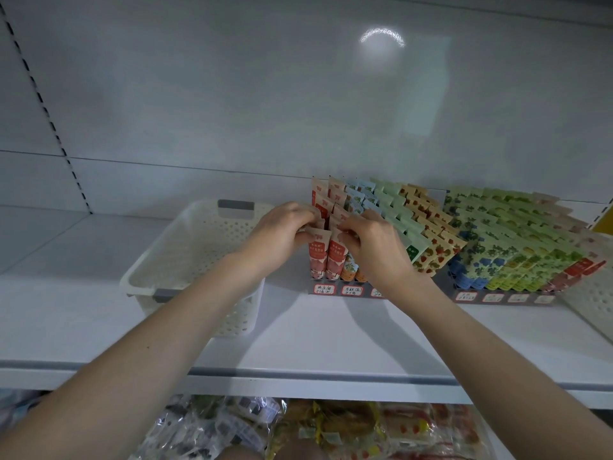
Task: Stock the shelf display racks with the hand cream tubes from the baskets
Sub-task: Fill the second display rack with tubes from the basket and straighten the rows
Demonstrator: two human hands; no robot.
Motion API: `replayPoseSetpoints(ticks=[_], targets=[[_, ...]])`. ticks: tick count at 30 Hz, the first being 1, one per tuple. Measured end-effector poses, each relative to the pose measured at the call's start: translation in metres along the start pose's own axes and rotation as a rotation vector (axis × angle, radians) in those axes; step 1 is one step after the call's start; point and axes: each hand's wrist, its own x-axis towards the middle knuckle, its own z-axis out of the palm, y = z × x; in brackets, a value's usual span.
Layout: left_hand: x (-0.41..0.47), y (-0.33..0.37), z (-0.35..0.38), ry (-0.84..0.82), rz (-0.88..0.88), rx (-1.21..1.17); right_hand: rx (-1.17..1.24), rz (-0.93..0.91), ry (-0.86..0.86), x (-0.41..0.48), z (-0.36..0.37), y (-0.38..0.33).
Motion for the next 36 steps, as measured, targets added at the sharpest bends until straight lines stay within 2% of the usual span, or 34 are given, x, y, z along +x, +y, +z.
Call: replayPoseSetpoints(ticks=[11, 19, 28, 36], targets=[[0.002, -0.006, 0.001, -0.02, -0.001, -0.015, 0.005, -0.01, 0.004, 0.0, 0.002, 0.001], [0.017, -0.013, 0.008, -0.033, -0.07, -0.04, -0.004, -0.012, 0.009, 0.005, 0.006, 0.007], [0.016, -0.008, 0.007, -0.028, 0.036, -0.022, -0.061, -0.003, -0.017, 0.006, 0.006, 0.007], [0.014, -0.007, 0.007, -0.036, 0.021, -0.043, -0.08, -0.003, -0.056, 0.009, 0.005, 0.007]])
